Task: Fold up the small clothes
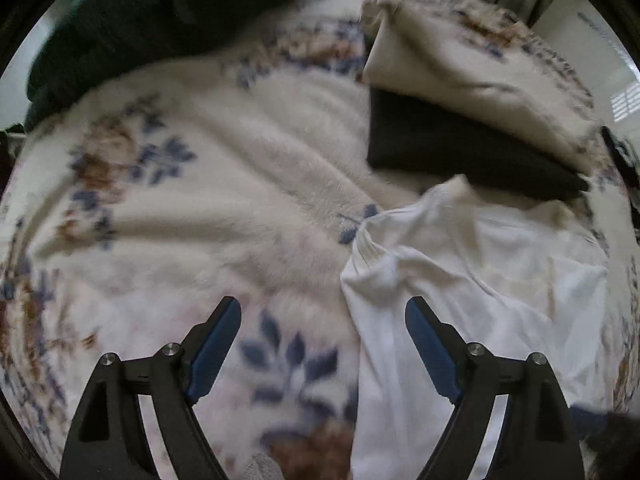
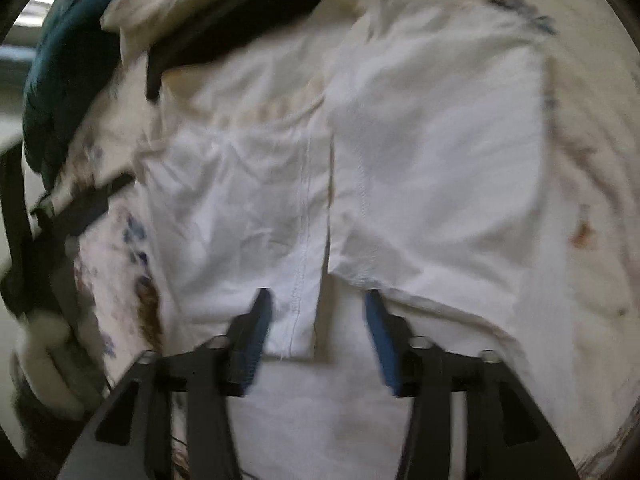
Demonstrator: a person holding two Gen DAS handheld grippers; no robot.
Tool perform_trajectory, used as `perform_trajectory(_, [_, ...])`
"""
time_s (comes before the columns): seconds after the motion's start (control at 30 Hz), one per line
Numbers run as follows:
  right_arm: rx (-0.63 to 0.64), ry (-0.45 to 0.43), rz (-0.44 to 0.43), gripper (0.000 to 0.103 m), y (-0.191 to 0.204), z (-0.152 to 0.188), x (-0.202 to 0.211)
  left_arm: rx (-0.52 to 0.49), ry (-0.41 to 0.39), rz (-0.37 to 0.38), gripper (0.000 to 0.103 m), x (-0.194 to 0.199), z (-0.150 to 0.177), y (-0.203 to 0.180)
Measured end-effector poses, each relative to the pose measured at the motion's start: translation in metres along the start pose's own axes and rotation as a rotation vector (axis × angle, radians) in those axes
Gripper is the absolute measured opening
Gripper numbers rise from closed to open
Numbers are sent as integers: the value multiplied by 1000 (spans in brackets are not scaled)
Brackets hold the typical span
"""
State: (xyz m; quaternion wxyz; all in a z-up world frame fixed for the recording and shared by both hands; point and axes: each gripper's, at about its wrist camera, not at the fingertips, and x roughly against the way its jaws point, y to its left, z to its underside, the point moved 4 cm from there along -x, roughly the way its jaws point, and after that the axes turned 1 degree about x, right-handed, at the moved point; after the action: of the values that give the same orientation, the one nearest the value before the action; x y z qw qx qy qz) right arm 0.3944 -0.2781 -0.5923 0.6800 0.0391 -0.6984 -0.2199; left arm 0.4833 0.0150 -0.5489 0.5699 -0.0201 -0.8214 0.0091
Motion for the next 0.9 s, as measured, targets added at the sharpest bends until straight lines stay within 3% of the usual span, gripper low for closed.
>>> perform_trajectory(0.2, [-75, -41, -71, 62, -45, 12, 92, 14, -60, 21, 84, 92, 54, -19])
perform_trajectory(0.3, [-78, -16, -80, 62, -91, 34, 130, -8, -39, 7, 84, 117, 92, -58])
perform_trajectory(0.4, [-51, 30, -71, 62, -141, 65, 154, 4, 42, 30, 84, 124, 147, -110])
perform_trajectory(0.53, [7, 95, -16, 62, -224, 96, 181, 69, 208, 102, 84, 120, 229, -206])
perform_trajectory(0.7, [2, 139, 41, 62, -322, 108, 203, 113, 363, 149, 84, 101, 299, -313])
perform_trajectory(0.8, [-26, 145, 61, 62, -369, 110, 207, 133, 457, 166, 84, 91, 340, -349])
perform_trajectory(0.9, [-50, 156, 37, 62, -388, 104, 198, 90, 505, 132, 80, 79, 373, -371])
